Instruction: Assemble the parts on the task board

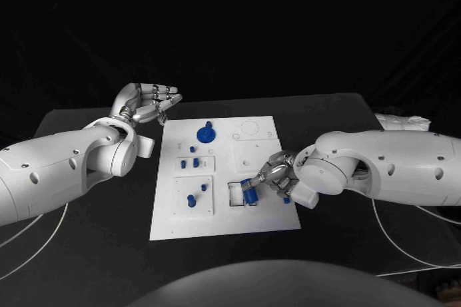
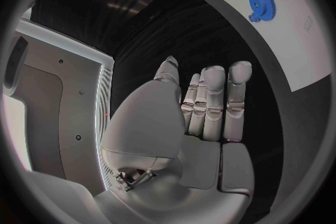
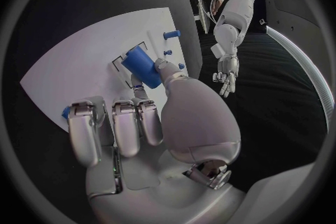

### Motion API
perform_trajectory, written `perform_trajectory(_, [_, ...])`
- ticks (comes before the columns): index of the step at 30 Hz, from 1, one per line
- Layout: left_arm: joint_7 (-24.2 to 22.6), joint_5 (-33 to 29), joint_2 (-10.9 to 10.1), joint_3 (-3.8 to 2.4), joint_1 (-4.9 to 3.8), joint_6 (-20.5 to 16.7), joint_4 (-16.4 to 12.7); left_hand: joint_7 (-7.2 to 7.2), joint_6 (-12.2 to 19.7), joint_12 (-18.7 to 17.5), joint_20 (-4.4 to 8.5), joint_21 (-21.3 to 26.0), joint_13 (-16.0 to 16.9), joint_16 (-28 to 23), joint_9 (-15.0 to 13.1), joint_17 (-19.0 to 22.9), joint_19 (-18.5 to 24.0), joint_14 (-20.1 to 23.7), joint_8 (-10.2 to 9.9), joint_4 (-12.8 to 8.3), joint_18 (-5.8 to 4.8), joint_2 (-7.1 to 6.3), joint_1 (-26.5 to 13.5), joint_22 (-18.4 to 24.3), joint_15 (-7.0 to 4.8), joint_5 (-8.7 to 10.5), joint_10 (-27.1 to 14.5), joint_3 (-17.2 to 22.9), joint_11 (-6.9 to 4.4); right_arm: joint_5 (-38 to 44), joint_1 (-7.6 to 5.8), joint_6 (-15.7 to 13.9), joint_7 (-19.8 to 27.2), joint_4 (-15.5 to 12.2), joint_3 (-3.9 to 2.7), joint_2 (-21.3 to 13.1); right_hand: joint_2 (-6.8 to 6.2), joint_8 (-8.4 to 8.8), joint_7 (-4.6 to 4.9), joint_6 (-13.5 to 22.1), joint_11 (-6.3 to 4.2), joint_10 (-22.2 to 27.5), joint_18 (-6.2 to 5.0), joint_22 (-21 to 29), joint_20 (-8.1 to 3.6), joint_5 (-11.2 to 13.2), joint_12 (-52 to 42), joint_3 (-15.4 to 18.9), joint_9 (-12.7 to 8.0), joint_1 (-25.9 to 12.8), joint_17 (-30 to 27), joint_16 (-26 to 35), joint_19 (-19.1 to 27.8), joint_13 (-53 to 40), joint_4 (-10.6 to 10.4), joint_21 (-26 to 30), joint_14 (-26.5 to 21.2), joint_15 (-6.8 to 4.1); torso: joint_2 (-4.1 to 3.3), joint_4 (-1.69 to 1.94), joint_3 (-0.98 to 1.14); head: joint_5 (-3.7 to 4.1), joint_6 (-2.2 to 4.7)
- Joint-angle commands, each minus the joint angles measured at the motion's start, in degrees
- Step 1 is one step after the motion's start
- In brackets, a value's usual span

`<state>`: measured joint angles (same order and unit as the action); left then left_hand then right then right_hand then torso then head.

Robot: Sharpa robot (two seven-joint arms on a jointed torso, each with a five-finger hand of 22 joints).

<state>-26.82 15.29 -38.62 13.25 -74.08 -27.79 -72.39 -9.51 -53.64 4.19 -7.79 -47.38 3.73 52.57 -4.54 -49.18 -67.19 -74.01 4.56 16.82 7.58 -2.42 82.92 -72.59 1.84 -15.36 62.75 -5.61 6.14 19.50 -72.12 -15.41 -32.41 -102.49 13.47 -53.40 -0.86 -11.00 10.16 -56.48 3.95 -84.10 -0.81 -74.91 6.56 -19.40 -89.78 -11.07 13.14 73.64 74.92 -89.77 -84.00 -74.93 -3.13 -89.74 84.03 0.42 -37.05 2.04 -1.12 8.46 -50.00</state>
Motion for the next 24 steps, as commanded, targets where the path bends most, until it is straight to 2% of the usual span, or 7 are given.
perform_trajectory(1, [-0.31, 0.02, 0.13, -0.04, -0.03, 0.88, -0.05, -0.08, 0.24, -0.29, -0.07, 0.30, 0.03, -0.20, 0.06, 0.00, -0.26, -0.22, -0.22, -0.05, 0.39, 0.69, -0.02, 0.07, 0.05, -0.39, -0.30, -0.44, 0.04, -3.59, 0.11, 0.60, -1.46, 0.55, 0.01, 0.86, 0.48, -0.09, -3.02, -3.47, -0.46, -5.90, 0.81, -15.09, -0.26, 0.33, -0.22, -2.78, 0.16, -0.14, 15.08, -0.23, -6.00, -15.07, 2.43, -0.26, 5.97, -0.53, -0.06, 0.03, -0.02, 0.01, 0.00])
perform_trajectory(17, [-0.31, 0.03, 0.07, -0.04, -0.03, 0.82, -0.18, -0.08, 0.25, -0.28, -0.07, 0.37, 0.03, -0.28, 0.06, 0.07, -0.28, -0.19, -0.22, -0.06, 0.39, 0.74, -0.01, 0.08, 0.05, -0.38, -0.29, -0.48, 0.04, -3.82, 0.28, -2.22, -3.50, 1.38, 0.01, 2.52, 0.45, 0.73, -3.04, -3.85, -0.48, -5.90, 0.81, -15.09, -0.35, 1.49, -0.22, -2.59, -0.30, -1.22, 15.08, -0.23, -6.00, -15.07, 1.94, -0.26, 5.97, -0.62, -0.03, -0.03, -0.01, -0.10, 0.00])
perform_trajectory(24, [-0.32, 0.03, 0.04, -0.04, -0.03, 0.81, -0.23, -0.08, 0.25, -0.28, -0.07, 0.37, 0.03, -0.28, 0.06, 0.07, -0.28, -0.19, -0.22, -0.06, 0.39, 0.74, -0.01, 0.08, 0.05, -0.38, -0.29, -0.48, 0.04, -3.76, 0.29, -2.85, -3.69, 1.52, 0.01, 3.03, 0.42, 1.50, -3.00, -4.13, -0.46, -5.90, 0.81, -15.09, -0.44, 3.46, -0.22, -2.42, -0.71, -1.82, 15.08, -0.23, -6.00, -15.07, 1.69, -0.26, 5.97, -0.70, -0.05, -0.01, 0.01, -0.14, 0.00])
